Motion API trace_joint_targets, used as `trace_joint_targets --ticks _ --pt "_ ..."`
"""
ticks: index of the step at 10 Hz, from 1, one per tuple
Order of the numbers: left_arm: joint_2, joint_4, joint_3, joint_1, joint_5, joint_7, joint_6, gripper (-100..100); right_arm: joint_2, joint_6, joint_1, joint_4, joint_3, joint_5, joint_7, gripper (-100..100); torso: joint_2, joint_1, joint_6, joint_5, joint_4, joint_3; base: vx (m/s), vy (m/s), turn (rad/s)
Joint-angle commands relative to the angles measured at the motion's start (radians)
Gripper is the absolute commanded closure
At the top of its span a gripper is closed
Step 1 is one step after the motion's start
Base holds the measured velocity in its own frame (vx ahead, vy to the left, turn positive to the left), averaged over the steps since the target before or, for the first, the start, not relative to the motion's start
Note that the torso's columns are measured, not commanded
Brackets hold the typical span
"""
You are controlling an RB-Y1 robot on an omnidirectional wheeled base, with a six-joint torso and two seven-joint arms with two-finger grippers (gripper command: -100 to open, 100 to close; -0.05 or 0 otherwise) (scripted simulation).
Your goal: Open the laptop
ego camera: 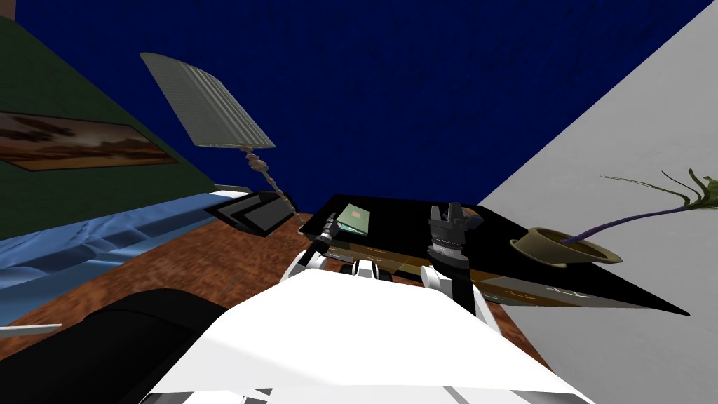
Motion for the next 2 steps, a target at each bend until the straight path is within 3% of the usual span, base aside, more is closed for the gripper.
trace_joint_targets --ticks 1,2 --pt "0.0 0.0 0.0 0.0 0.0 0.0 0.0 0 0.0 0.0 0.0 0.0 0.0 0.0 0.0 0 -0.001 0.0 0.0 0.0 -0.001 0.0 0.0 0.0 0.0" --pt "0.0 0.0 0.0 0.0 0.0 0.0 0.0 0 0.0 0.0 0.0 0.0 0.0 0.0 0.0 0 -0.001 0.0 0.0 0.0 -0.001 -0.001 0.0 0.0 0.0"
